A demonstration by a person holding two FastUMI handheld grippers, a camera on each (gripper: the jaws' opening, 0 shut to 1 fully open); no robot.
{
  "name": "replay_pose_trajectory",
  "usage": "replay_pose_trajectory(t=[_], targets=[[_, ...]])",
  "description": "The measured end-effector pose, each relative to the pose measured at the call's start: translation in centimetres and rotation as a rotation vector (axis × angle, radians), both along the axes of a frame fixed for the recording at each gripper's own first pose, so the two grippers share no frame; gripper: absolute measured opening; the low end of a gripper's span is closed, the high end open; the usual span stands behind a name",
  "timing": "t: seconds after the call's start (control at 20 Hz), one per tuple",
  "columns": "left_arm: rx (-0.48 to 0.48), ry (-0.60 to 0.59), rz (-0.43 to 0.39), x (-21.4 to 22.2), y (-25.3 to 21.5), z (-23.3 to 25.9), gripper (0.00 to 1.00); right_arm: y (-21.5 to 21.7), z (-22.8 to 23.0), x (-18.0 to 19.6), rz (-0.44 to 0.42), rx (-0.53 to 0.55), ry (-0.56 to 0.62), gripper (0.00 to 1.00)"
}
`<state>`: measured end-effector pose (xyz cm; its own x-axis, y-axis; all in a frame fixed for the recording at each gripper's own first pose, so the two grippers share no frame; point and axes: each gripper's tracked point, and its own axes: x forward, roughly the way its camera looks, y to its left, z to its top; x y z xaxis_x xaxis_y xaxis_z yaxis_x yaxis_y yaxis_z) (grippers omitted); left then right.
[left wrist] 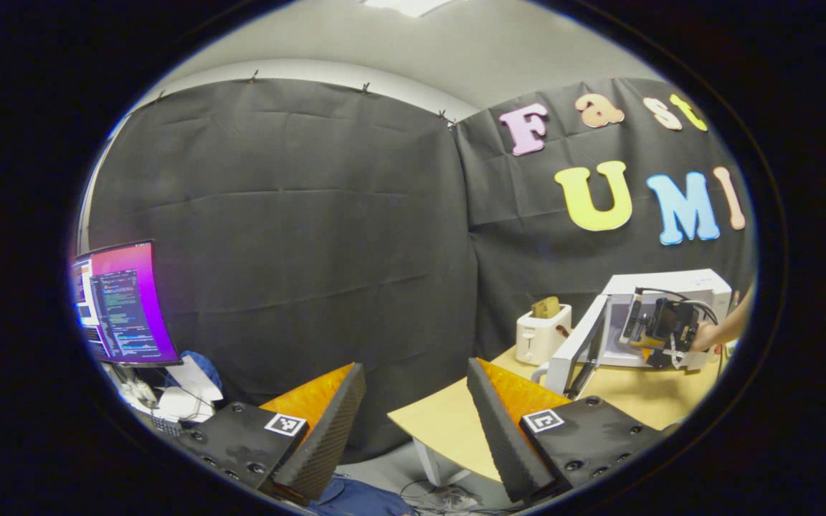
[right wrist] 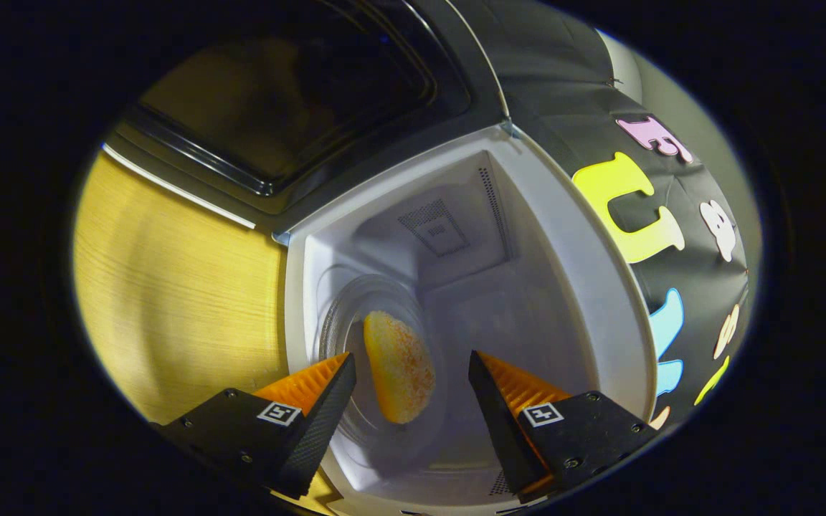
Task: Open the microwave oven with the left hand, put the food in, and close the microwave oven.
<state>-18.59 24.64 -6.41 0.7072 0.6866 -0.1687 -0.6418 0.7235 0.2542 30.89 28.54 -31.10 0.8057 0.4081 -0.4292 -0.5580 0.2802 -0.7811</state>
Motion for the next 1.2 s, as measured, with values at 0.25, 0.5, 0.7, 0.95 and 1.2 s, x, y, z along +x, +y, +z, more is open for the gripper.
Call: replay_pose_trajectory(t=[0.25,0.5,0.7,0.95,1.2], targets=[[-0.054,-0.021,-0.118,3.3,0.8,-1.6,0.93,-1.1,3.1,-4.1,-0.016,0.068,0.017,0.96],[-0.050,0.001,-0.255,7.2,2.2,-3.3,0.96,-3.1,7.9,-8.7,-0.081,0.198,0.043,0.96],[-0.067,-0.005,-0.354,10.9,3.3,-4.2,0.96,-5.3,13.4,-11.0,-0.153,0.314,0.010,0.96],[-0.034,-0.012,-0.439,14.7,5.3,-5.1,0.95,-7.6,19.2,-13.9,-0.260,0.497,0.002,0.96],[-0.093,-0.007,-0.498,17.1,6.3,-8.4,0.95,-10.8,23.9,-16.7,-0.382,0.654,-0.049,0.96]])
